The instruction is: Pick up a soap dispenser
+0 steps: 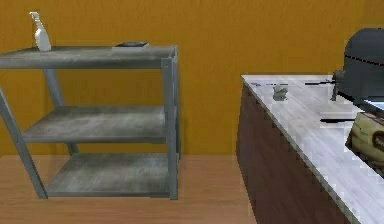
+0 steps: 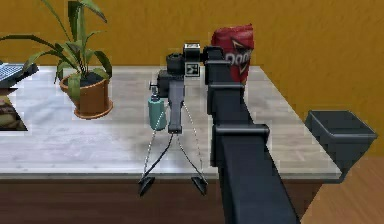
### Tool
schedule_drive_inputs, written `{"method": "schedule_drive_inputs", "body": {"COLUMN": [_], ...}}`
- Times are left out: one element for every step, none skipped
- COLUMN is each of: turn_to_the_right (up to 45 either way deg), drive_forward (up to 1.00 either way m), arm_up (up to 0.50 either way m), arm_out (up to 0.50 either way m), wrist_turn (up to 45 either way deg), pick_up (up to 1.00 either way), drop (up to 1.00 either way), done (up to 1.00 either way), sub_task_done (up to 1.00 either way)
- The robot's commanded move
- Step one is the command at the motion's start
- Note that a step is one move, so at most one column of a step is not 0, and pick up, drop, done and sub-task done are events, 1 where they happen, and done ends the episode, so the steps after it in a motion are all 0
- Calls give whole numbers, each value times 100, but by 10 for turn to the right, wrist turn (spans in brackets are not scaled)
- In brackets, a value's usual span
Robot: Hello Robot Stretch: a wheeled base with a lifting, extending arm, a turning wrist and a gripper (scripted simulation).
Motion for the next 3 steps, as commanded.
{"method": "schedule_drive_inputs", "body": {"turn_to_the_right": [0, 0, 0], "drive_forward": [0, 0, 0], "arm_up": [0, 0, 0], "arm_out": [0, 0, 0], "wrist_turn": [450, 450, 450], "pick_up": [0, 0, 0], "drop": [0, 0, 0], "done": [0, 0, 0], "sub_task_done": [0, 0, 0]}}
